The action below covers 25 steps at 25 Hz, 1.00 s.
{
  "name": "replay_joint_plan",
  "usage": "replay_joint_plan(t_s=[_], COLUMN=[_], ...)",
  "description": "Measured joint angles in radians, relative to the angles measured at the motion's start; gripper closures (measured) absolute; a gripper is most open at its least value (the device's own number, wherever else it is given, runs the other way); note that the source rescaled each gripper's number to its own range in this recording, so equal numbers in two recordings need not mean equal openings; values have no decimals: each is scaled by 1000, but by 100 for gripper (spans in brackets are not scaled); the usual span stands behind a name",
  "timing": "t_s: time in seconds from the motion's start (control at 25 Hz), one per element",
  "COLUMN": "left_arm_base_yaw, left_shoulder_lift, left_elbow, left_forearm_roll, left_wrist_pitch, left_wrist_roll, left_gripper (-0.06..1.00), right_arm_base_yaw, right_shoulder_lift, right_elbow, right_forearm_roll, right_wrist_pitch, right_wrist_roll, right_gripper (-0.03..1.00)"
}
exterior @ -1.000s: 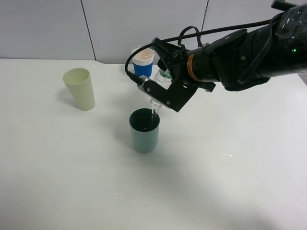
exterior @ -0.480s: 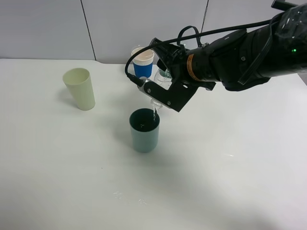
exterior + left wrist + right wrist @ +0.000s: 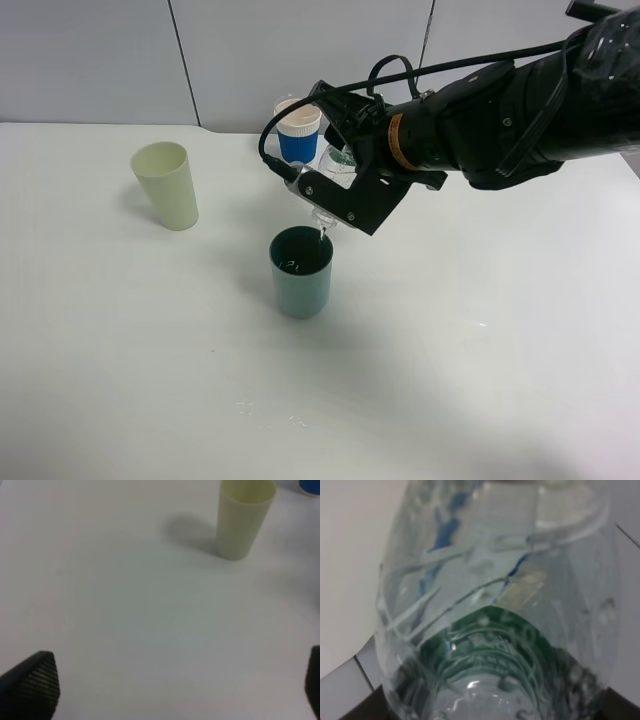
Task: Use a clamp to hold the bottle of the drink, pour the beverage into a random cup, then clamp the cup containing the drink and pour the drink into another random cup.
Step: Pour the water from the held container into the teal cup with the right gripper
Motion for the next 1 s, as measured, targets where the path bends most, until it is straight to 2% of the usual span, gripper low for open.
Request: replay_joint_plan(t_s=[0.56, 0.88, 1.0], left_arm_base_yaw=[0, 0, 0], left_shoulder_lift=[0, 0, 0], left_elbow=[0, 0, 0], left_forearm_roll=[0, 0, 0], left_wrist_pitch=[0, 0, 0], left_wrist_roll=[5, 0, 0], left_gripper=[-6, -6, -6], right_arm_base_yaw=[0, 0, 0], right_shoulder_lift=[0, 0, 0], right_elbow=[0, 0, 0], right_forearm_roll=[0, 0, 0], right_wrist_pitch=[-22, -22, -22], right_wrist_roll=[-10, -156, -165], right_gripper=[96, 96, 96])
